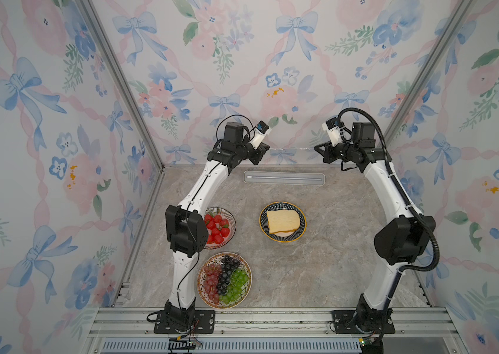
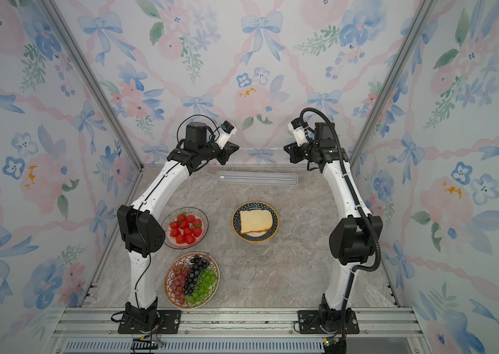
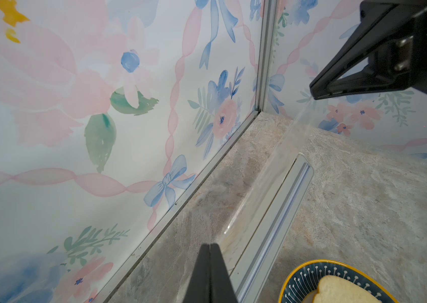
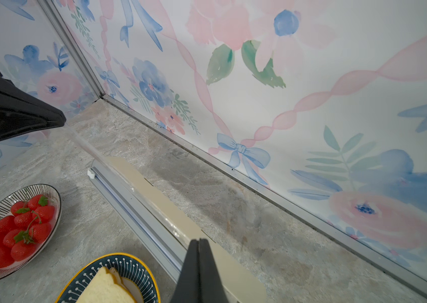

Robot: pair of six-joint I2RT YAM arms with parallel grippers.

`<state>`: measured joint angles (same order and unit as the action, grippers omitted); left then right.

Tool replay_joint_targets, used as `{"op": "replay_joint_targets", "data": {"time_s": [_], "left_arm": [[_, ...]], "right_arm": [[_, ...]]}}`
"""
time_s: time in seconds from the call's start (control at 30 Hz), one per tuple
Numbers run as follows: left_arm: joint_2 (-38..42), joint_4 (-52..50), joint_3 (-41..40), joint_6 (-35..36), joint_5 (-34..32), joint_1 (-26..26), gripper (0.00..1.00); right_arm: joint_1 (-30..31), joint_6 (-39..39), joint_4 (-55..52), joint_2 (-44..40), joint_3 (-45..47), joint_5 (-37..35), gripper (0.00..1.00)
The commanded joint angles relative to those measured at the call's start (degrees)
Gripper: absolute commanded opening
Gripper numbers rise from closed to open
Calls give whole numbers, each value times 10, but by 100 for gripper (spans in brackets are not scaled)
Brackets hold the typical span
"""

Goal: Wrap the plate with plastic wrap
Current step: Pull the plastic wrap from the plastic wrap cutting box.

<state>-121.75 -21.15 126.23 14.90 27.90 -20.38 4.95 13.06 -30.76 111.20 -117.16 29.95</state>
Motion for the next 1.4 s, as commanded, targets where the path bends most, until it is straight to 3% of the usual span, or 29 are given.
{"op": "replay_joint_targets", "data": {"time_s": [0.0, 1.37], "left_arm": [[42, 17, 18, -5, 2, -1, 0], [54, 18, 38, -10, -15, -7, 0]], "right_arm": [[2, 2, 8, -38, -22, -4, 0], [4, -13, 28, -48, -44, -10, 0]]}}
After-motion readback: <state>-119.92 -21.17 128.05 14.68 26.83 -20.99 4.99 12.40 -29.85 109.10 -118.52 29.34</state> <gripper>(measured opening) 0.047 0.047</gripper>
